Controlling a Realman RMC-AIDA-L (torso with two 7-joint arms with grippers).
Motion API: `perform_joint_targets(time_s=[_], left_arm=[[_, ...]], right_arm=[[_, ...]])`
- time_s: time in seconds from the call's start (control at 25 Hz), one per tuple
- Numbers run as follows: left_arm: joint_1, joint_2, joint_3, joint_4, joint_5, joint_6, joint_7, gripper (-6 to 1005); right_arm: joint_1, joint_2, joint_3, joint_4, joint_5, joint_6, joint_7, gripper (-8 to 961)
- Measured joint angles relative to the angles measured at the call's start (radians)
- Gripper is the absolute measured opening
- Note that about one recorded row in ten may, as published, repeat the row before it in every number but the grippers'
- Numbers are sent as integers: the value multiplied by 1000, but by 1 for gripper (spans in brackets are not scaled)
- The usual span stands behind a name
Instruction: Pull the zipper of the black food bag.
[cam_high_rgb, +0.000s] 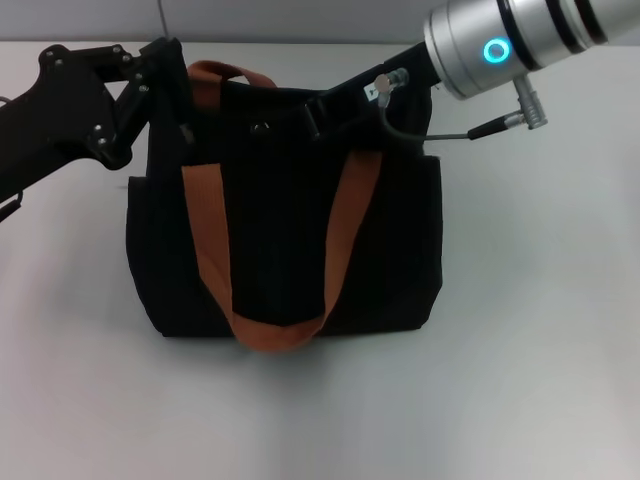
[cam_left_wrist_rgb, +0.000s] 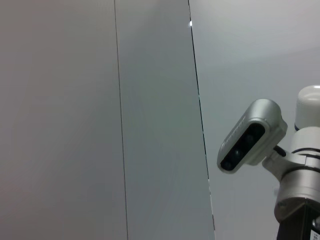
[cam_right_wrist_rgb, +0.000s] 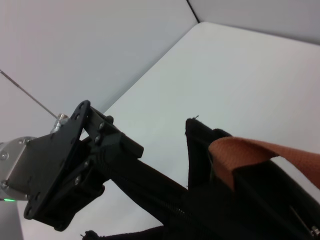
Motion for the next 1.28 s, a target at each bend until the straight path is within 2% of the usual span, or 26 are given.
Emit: perform_joint_targets(time_s=[0.2, 0.92, 1.12, 1.28], left_arm=[[4, 0, 0, 0, 0, 0, 0, 102], [18, 12, -38, 0, -1, -9, 3, 109], [19, 16, -40, 0, -1, -9, 3, 110], [19, 18, -40, 0, -2, -10, 4, 112]], right_arm=[[-27, 0, 0, -89, -58, -17, 43, -1], [-35, 0, -38, -253, -246, -87, 216, 0], [-75, 1, -38, -366, -324, -135, 292, 1], [-143, 3, -37, -485, -381, -168, 337, 1]])
